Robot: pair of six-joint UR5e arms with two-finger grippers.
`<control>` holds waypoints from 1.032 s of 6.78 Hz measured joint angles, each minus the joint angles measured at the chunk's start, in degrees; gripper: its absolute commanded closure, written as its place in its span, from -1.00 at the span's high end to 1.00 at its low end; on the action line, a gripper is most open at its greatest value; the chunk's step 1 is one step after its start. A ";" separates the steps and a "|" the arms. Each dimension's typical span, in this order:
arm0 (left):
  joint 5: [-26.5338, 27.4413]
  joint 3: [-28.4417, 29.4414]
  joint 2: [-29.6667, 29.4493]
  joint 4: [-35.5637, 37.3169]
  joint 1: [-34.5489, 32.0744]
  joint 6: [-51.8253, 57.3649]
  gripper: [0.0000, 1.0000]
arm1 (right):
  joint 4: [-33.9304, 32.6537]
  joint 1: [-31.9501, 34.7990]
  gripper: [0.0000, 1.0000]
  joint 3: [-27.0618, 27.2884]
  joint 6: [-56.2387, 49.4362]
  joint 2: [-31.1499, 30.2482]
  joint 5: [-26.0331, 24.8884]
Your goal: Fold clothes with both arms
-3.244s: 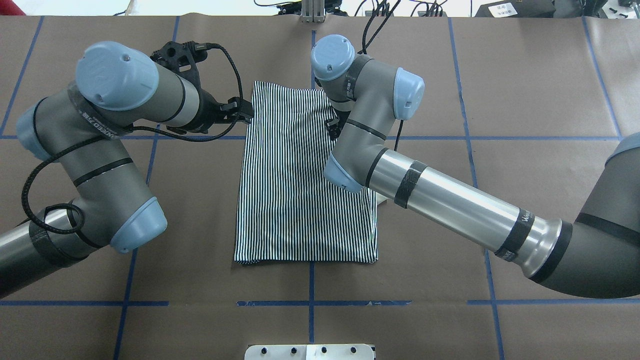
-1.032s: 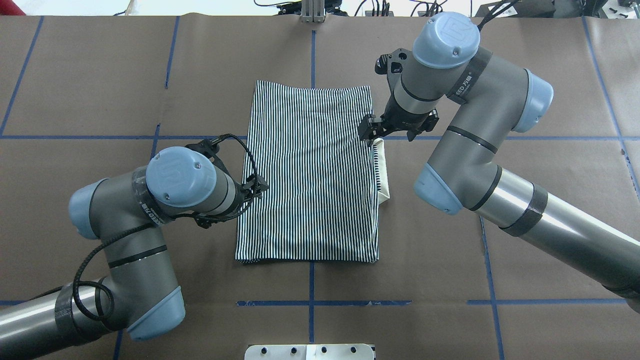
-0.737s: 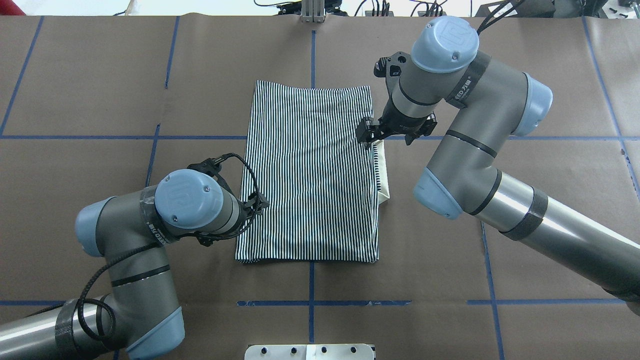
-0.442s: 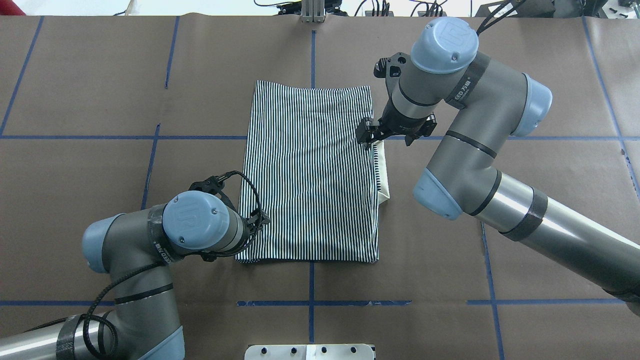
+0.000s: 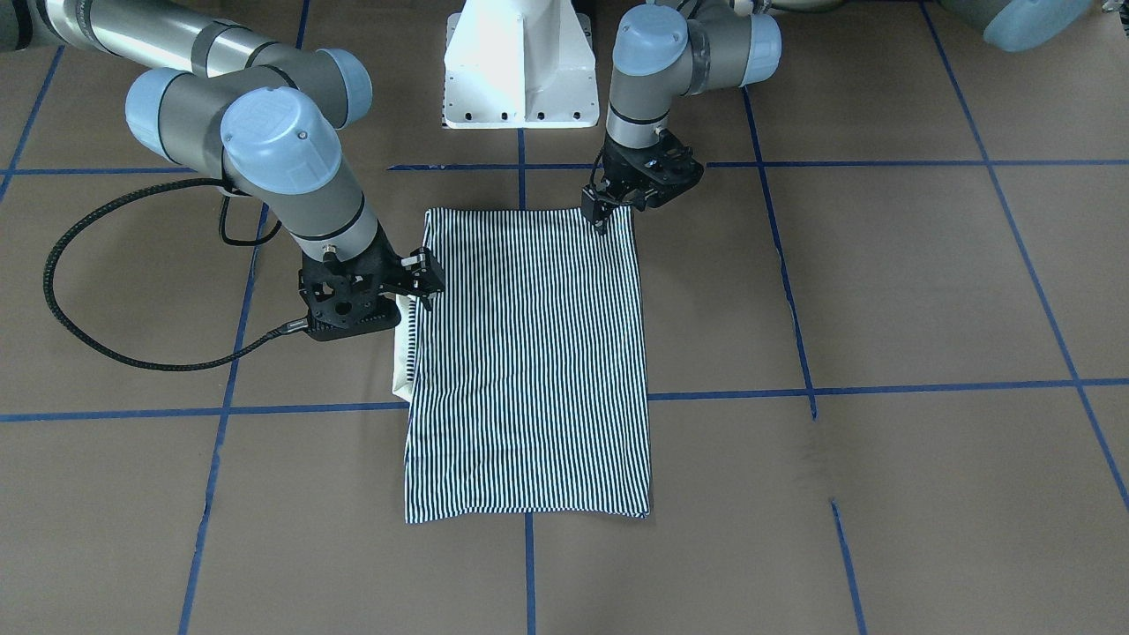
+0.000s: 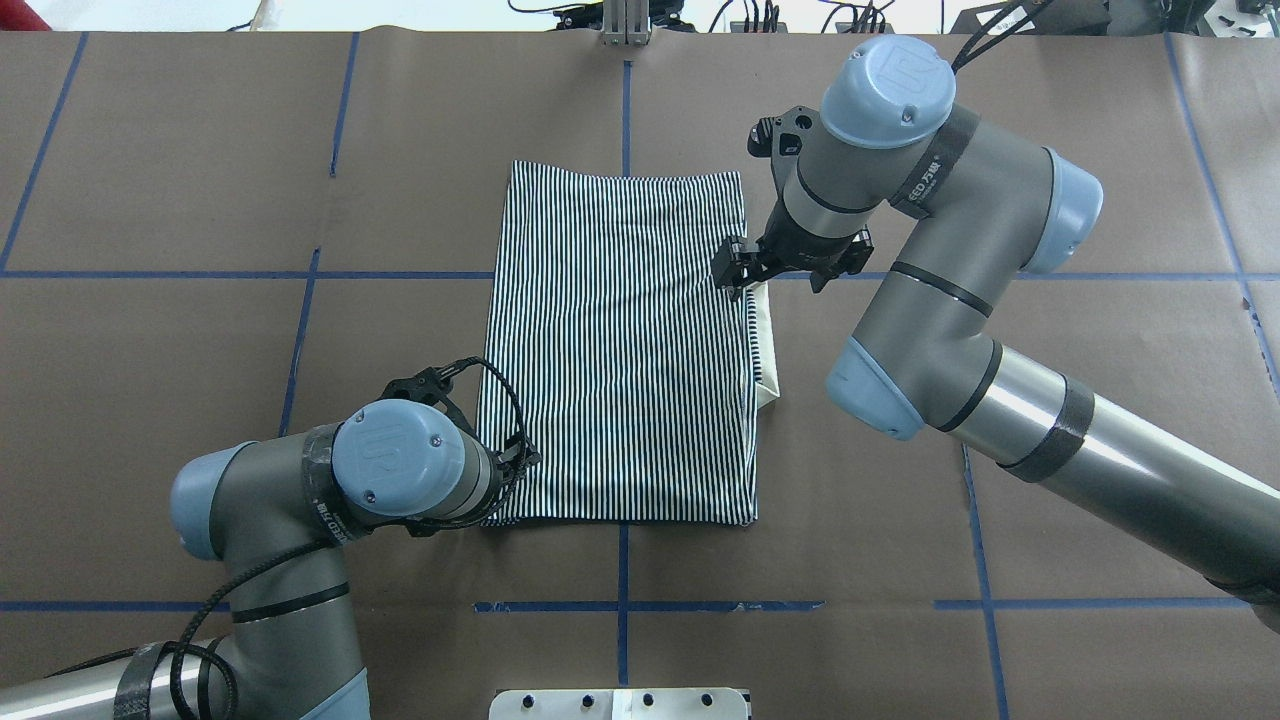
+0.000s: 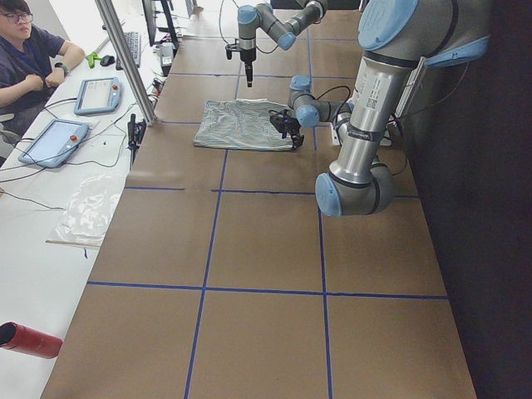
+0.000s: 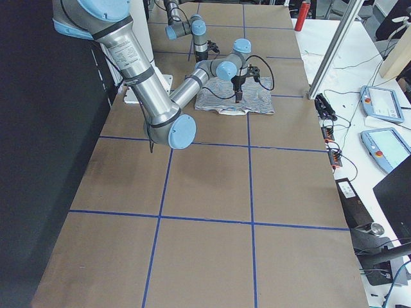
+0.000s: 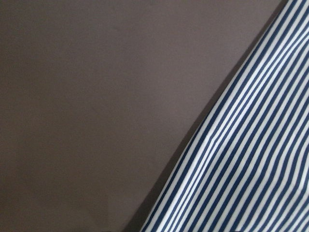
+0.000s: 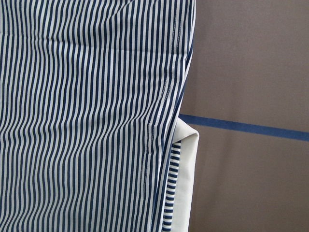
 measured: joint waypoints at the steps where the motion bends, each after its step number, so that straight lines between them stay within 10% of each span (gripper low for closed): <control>1: 0.00 0.02 0.02 0.20 0.08 -0.06 0.34 | 0.00 0.01 1.00 0.00 0.00 0.01 0.00; 7: -0.01 0.05 0.24 1.72 0.72 -0.11 0.03 | 0.00 0.02 1.00 -0.21 -0.14 -0.06 -0.09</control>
